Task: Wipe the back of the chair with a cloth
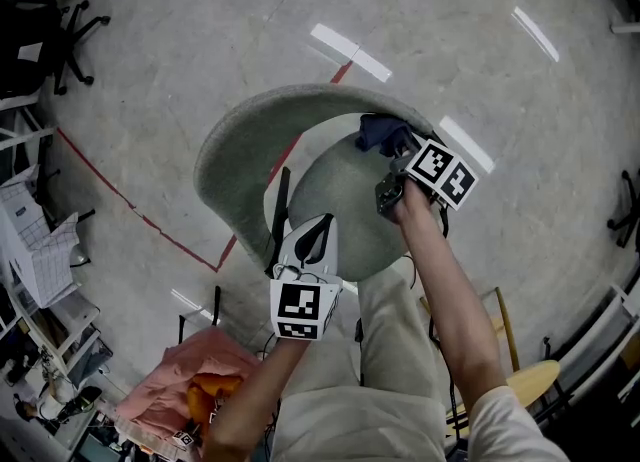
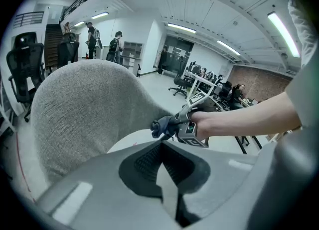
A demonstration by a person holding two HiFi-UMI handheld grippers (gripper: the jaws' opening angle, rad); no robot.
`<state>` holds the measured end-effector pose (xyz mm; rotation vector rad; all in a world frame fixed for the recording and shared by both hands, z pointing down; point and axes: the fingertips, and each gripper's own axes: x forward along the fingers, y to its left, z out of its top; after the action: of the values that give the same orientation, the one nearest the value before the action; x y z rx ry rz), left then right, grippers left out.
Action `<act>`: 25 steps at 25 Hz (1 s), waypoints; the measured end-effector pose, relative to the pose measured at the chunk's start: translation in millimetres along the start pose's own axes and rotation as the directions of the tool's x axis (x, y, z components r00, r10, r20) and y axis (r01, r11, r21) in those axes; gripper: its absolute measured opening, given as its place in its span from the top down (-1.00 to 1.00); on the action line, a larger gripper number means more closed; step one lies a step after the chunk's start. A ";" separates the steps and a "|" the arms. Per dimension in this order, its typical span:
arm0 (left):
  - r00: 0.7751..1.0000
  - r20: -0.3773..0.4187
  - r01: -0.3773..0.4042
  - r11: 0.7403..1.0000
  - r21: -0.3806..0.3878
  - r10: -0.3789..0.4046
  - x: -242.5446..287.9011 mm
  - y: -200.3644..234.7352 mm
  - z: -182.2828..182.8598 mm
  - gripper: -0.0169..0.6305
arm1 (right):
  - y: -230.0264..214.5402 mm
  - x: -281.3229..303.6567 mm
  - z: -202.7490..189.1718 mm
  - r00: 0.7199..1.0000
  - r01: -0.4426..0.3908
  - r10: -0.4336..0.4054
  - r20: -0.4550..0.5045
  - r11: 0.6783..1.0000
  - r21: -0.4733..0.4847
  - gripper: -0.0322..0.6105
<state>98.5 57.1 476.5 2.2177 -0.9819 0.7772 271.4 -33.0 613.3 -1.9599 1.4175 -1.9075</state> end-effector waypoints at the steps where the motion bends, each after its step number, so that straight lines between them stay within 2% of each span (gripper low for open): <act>1: 1.000 -0.002 0.001 1.000 -0.001 -0.001 0.1 -1.4 -0.7 0.94 | -1.4 -1.5 0.8 1.000 0.001 -0.001 0.002 1.000 0.000 0.66; 5: 1.000 0.007 -0.003 1.000 0.000 0.003 -2.6 -3.0 0.2 0.94 | -9.9 -11.0 3.5 1.000 0.018 -0.018 0.021 1.000 0.008 0.66; 10: 1.000 0.012 -0.006 1.000 -0.003 0.006 -8.9 -0.5 -4.6 0.94 | -42.4 -30.4 7.9 0.993 0.088 -0.094 0.077 0.993 0.076 0.66; 16: 1.000 0.016 -0.010 1.000 -0.017 0.010 -15.8 -1.8 -15.1 0.94 | -60.3 -46.8 8.3 0.986 0.139 -0.133 0.096 0.989 -0.048 0.66; 25: 0.999 0.042 -0.031 0.999 -0.034 0.032 -38.6 13.8 -24.9 0.94 | -45.1 -65.3 -10.4 0.991 0.114 -0.102 0.086 0.983 -0.143 0.66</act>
<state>59.4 84.0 469.5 2.2037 -1.0452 0.7252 299.9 39.2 593.5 -2.1947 1.5000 -1.7926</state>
